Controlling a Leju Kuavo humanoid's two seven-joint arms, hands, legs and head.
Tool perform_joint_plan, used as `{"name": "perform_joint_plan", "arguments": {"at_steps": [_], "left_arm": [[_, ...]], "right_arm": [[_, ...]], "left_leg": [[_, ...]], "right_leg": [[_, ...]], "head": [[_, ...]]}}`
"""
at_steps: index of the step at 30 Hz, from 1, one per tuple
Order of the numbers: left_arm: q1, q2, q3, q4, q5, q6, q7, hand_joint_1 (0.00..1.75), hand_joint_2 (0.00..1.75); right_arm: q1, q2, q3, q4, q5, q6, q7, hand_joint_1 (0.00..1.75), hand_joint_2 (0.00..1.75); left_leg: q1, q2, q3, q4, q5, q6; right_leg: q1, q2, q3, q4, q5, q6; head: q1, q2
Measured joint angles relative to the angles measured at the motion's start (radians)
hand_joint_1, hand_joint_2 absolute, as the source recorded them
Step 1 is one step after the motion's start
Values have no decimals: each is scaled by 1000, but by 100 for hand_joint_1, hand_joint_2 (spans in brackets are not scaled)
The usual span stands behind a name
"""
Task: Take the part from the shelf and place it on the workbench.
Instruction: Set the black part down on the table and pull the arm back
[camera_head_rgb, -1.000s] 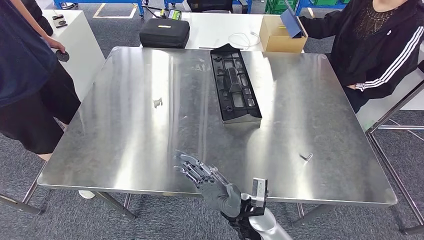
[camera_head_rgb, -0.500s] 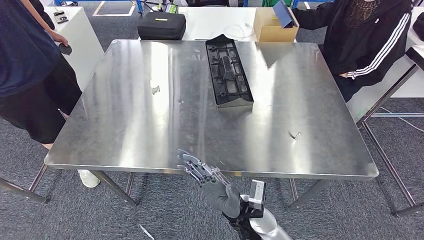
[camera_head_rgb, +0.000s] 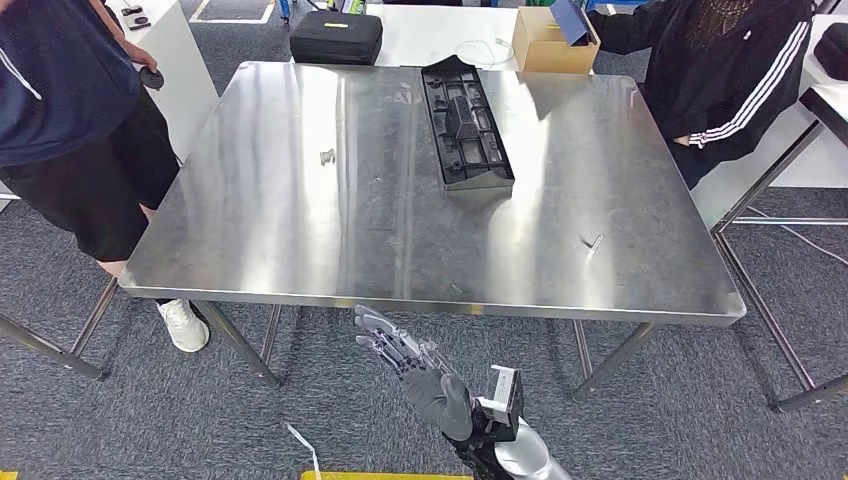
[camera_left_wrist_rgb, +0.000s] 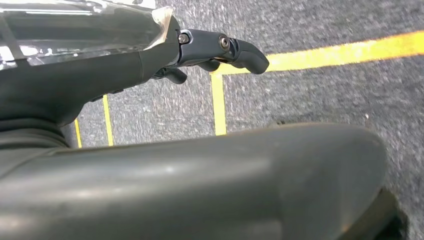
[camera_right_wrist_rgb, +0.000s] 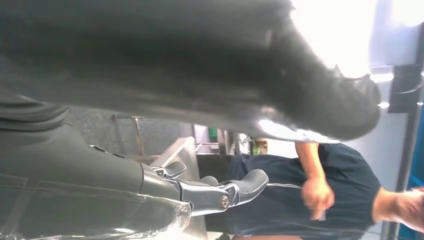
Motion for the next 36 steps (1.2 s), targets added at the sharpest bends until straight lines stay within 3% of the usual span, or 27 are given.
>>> {"name": "perform_joint_plan", "arguments": {"at_steps": [2,4,5,6,7,8,10,11,13,15,16,18,19,20,21,22,23,25,27,29,30,31,33,35,36], "left_arm": [[-1,0,0,0,1,0,-1,0,0],[-1,0,0,0,0,-1,-4,0,0],[-1,-1,0,0,0,-2,-6,0,0],[0,-1,0,0,0,-4,-7,0,0],[0,-1,-1,0,0,-5,-8,0,0],[0,-1,-1,0,0,-6,-9,0,0],[-1,-4,-1,0,0,-6,-13,0,0],[-1,-6,-1,-1,0,-5,-15,0,0],[0,-8,-2,-1,0,-2,-17,0,0],[1,-9,-2,-1,0,6,-18,0,0],[2,-9,-2,-1,1,10,-18,0,0],[5,-8,-2,-1,1,16,-18,0,0],[5,-8,-2,-1,1,17,-18,0,0],[5,-8,-2,-1,1,18,-18,0,0],[5,-8,-2,-1,1,18,-18,0,0],[5,-8,-2,-1,1,18,-18,0,0],[4,-8,-2,-1,1,19,-19,0,0],[1,-9,-2,-2,1,19,-22,0,0],[-1,-9,-5,-3,-2,19,-24,0,0],[-1,-8,-9,-4,-6,16,-24,0,0],[-2,-7,-12,-4,-8,14,-24,0,0],[-4,-5,-14,-4,-12,12,-24,0,0],[-6,-2,-22,-4,-17,6,-23,0,0],[-7,0,-27,-4,-18,2,-23,0,0],[-7,0,-28,-4,-18,1,-22,0,0]], "right_arm": [[0,0,-1,45,22,-15,19,0,0],[-6,4,-1,142,38,-29,37,0,0],[-10,8,-1,210,49,-39,42,0,0],[-16,14,-1,288,66,-58,45,0,0],[-22,21,0,375,95,-93,55,0,0],[-28,32,2,460,132,-147,75,0,0],[-39,53,5,616,201,-263,132,0,0],[-42,62,6,679,217,-303,165,0,0],[-43,72,2,786,218,-344,234,0,0],[-38,77,-2,871,229,-395,321,0,0],[-35,79,-3,904,241,-427,357,0,0],[-31,81,-3,957,256,-467,401,0,0],[-29,81,-3,978,259,-474,411,0,0],[-28,81,-3,996,260,-475,423,0,0],[-27,81,-3,1012,259,-476,435,0,0],[-25,80,-4,1027,253,-477,451,0,0],[-24,79,-7,1040,243,-482,472,0,0],[-20,71,-22,1063,215,-507,530,0,0],[-12,58,-45,1085,186,-541,593,0,0],[7,40,-68,1106,162,-553,635,0,0],[20,33,-78,1114,151,-552,650,0,0],[34,26,-88,1121,141,-550,660,0,0],[59,17,-108,1132,118,-551,674,0,0],[77,9,-130,1139,95,-553,677,0,0],[84,5,-140,1142,87,-554,677,0,0]], "left_leg": [[0,5,-26,-2,24,16],[-3,7,-56,-1,50,21],[-4,8,-72,-1,63,21],[-5,8,-87,0,75,21],[-5,8,-102,1,87,20],[-5,8,-114,1,98,18],[-6,7,-130,1,118,10],[-7,8,-133,-1,129,5],[-7,9,-136,-10,150,-7],[-4,7,-144,-7,143,-18],[-2,5,-155,17,110,-22],[1,3,-187,129,6,-31],[3,2,-201,199,-36,-36],[5,2,-207,254,-55,-41],[8,2,-198,280,-53,-45],[13,3,-171,267,-34,-49],[19,3,-126,217,-10,-52],[24,-2,-30,85,4,-59],[19,-9,7,18,-11,-56],[11,-9,-3,12,-4,-38],[9,-7,-10,10,5,-24],[8,-4,-19,7,14,-9],[5,1,-43,5,35,11],[0,6,-73,6,57,17],[-2,8,-88,6,69,17]], "right_leg": [[-2,0,-33,84,-77,-10],[0,0,-65,216,-158,-17],[1,0,-67,263,-173,-13],[2,0,-52,278,-168,-4],[3,0,-18,254,-149,5],[4,0,31,196,-129,10],[12,0,144,36,-120,2],[17,0,178,-21,-126,-6],[24,0,193,-65,-129,-19],[12,-1,179,-69,-108,-33],[7,-3,172,-72,-95,-42],[3,-6,151,-69,-73,-53],[3,-6,138,-66,-64,-55],[3,-7,124,-62,-55,-52],[3,-7,110,-58,-47,-49],[1,-8,97,-54,-40,-45],[-1,-7,84,-47,-34,-40],[-2,-8,61,-32,-25,-30],[1,-9,45,-22,-16,-15],[0,-9,37,-20,-6,2],[-2,-8,28,-13,-14,6],[-4,-7,15,10,-37,5],[-6,-5,-22,111,-121,-8],[-5,-3,-47,236,-184,-10],[-4,-3,-43,272,-187,-3]], "head": [[3,0],[4,0],[4,0],[4,0],[4,0],[4,0],[4,0],[4,0],[4,0],[4,0],[2,0],[-1,0],[-2,0],[-2,0],[-2,0],[-2,0],[-3,0],[-4,0],[-5,0],[-4,0],[-4,0],[-2,0],[3,0],[6,0],[6,0]]}}
